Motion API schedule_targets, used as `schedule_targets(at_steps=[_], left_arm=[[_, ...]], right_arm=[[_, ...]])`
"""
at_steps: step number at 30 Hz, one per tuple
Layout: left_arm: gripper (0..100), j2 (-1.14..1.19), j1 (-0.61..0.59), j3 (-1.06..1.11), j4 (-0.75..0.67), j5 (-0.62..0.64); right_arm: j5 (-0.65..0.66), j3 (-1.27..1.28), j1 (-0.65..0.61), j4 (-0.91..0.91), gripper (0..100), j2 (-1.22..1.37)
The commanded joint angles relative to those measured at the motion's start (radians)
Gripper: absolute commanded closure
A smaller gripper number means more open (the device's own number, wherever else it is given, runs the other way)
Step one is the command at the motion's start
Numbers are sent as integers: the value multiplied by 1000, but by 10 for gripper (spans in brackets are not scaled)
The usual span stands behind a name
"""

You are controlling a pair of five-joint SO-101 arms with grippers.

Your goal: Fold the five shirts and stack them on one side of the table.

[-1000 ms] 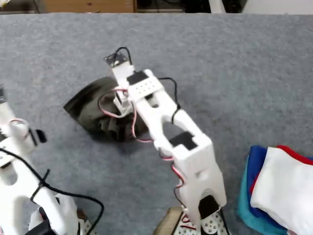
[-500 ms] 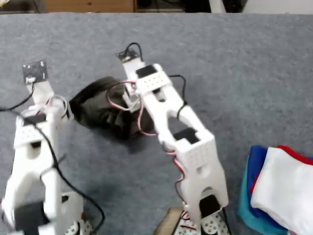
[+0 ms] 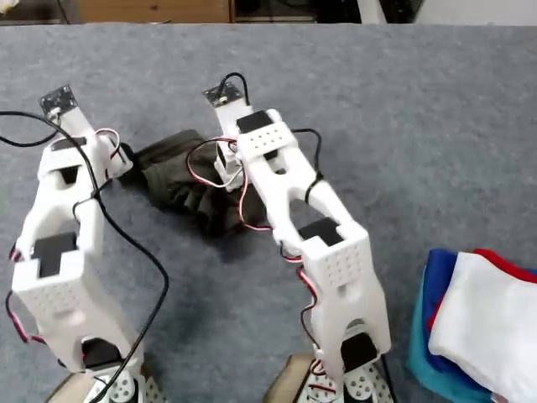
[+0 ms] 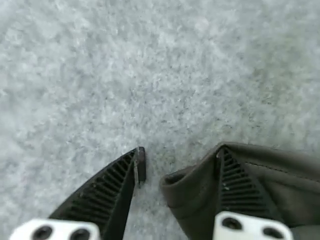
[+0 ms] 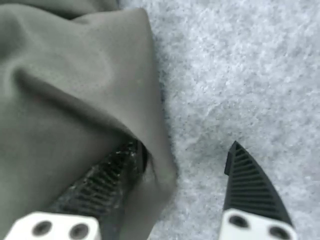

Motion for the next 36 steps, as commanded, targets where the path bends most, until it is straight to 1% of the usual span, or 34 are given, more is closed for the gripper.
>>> schedule_targets(at_steps=[1,10,36], left_arm=[[768,12,-2,-91,34,0],[768,18,-3,-104,83,2],[768,18,-5,-101,83,2]], right_arm=[[-6,-27,25,-12,725,-5],[-6,-25,22,-26,725,-5],[-8,-27,19,-26,725,-5]])
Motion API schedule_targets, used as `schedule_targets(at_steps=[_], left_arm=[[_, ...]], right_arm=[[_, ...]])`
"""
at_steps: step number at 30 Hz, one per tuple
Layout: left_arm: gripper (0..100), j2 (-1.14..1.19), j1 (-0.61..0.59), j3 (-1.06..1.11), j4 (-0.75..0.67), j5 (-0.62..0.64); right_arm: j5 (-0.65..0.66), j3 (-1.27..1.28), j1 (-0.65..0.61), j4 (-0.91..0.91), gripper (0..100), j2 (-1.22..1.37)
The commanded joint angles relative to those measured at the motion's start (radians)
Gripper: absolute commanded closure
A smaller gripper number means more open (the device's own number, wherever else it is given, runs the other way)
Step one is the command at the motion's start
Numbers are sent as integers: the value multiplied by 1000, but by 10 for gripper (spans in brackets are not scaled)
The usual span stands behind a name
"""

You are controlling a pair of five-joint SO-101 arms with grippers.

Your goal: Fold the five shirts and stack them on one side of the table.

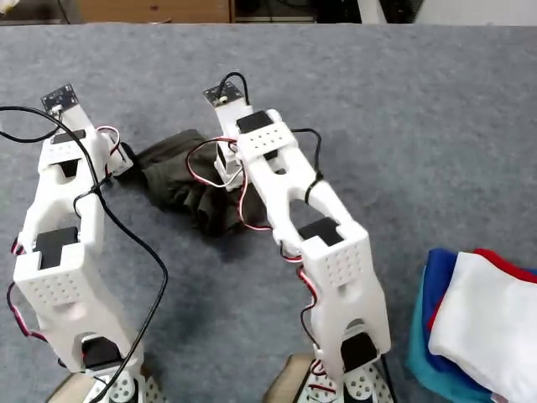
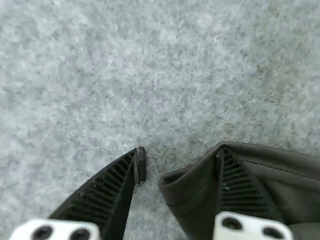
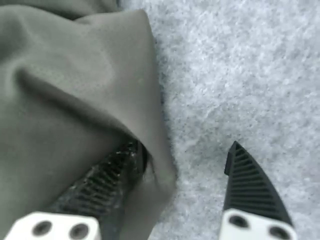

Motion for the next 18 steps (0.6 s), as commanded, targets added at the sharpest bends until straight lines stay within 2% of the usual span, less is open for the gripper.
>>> schedule_targets(at_steps=[1,4,7,9,14,18], left_arm=[[768,-10,-5,-35,5,2],[768,-10,-5,-34,5,2],[774,-12,-5,-34,5,2],[822,-13,-5,-34,5,2],[981,-15,-14,-40,5,2],[967,-15,-31,-41,0,8]], right_arm=[[-8,-25,18,-17,725,-5],[-8,-25,18,-17,770,-4],[-8,-27,18,-18,893,-4],[-8,-25,19,-49,956,-4],[-8,-22,22,-63,961,-4],[-8,-27,22,-68,961,-5]])
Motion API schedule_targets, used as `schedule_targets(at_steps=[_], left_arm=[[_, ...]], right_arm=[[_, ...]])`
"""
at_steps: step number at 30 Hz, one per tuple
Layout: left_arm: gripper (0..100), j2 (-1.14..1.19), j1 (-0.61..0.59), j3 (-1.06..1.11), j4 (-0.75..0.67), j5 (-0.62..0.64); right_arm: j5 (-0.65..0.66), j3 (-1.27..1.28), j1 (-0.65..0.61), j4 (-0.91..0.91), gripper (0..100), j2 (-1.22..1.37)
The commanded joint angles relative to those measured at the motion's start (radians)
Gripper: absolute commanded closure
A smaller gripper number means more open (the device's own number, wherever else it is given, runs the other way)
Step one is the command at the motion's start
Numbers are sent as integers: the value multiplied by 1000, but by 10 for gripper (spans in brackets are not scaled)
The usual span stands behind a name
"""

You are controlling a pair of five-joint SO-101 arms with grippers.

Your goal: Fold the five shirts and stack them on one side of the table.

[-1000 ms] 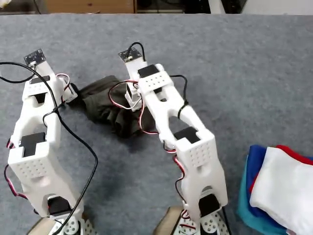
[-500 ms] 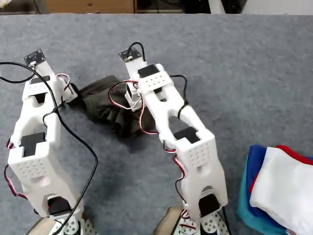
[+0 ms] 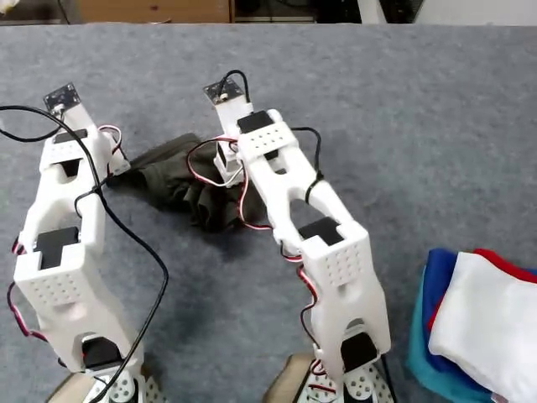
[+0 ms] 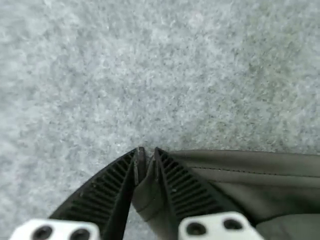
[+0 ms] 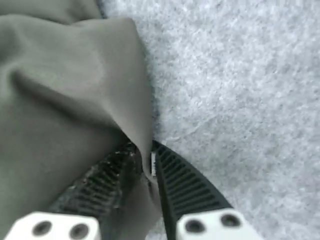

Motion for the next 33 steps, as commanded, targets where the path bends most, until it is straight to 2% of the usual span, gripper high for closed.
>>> schedule_targets(at_steps=[1,5,7,12,16,20,24,26,30,33], left_arm=[[965,-15,-34,-40,0,5],[960,-15,-32,-40,2,0],[915,-15,-32,-40,5,5],[775,-15,-31,-38,5,6],[768,-15,-35,-40,5,6],[768,-16,-52,-41,-2,9],[769,-10,-101,-71,5,92],[781,-8,-120,-74,5,120],[880,-8,-127,-78,2,126],[940,-8,-127,-78,-2,127]], right_arm=[[-6,-27,19,-20,961,-5],[0,-28,19,-37,961,-7],[0,-28,22,-37,953,-12],[-6,-25,25,-32,803,-8],[-5,-18,25,-29,682,-12],[0,-27,13,28,633,-12],[2,-27,-24,58,679,-13],[2,-27,-44,66,760,-13],[2,-58,-45,60,962,-13],[-3,-99,-15,66,947,-10]])
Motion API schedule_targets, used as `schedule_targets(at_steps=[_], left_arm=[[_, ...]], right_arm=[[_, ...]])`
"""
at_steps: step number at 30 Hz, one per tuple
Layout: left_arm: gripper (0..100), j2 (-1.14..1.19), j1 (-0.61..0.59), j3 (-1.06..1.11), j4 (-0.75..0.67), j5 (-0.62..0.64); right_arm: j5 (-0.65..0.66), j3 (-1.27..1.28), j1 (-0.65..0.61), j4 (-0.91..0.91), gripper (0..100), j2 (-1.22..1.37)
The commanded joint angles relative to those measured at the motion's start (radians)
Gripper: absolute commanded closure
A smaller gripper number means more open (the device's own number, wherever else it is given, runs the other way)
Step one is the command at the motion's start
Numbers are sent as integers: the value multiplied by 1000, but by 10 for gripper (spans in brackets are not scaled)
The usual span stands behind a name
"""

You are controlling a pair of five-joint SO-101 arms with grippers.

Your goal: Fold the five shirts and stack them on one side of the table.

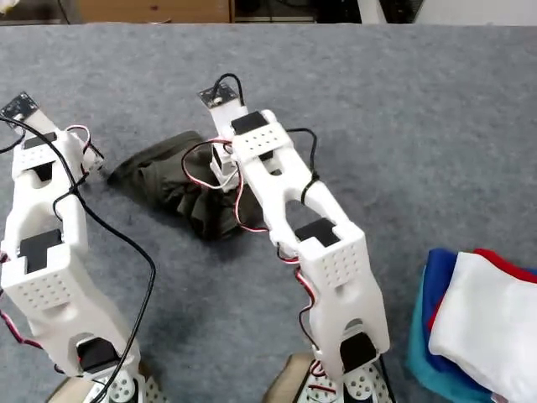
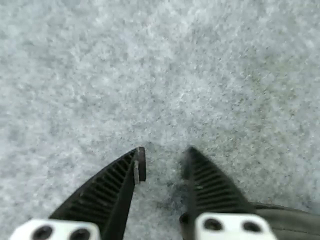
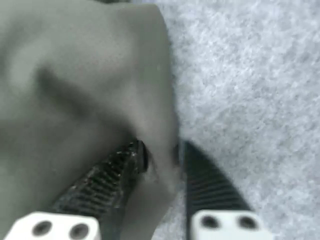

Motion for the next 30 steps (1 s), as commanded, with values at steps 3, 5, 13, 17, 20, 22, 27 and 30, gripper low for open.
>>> schedule_targets(at_steps=[3,5,13,17,20,22,27,30], left_arm=[[947,-8,-9,-46,-2,9],[947,-8,-9,-46,-2,9],[947,-8,-9,-48,-3,9],[947,-8,-8,-48,-17,9],[947,-8,-9,-46,-26,9],[947,-8,-9,-46,-26,9],[947,-8,-11,-46,-29,9],[947,-8,-11,-46,-31,9]], right_arm=[[-5,-99,68,-6,948,-13],[-5,-122,117,-25,948,-8],[-115,-134,335,-135,944,-7],[-114,-127,325,-112,941,-10],[-64,-127,243,-49,869,-10],[-29,-136,188,-2,800,-15],[55,-143,76,117,680,-82],[60,-127,24,178,677,-133]])
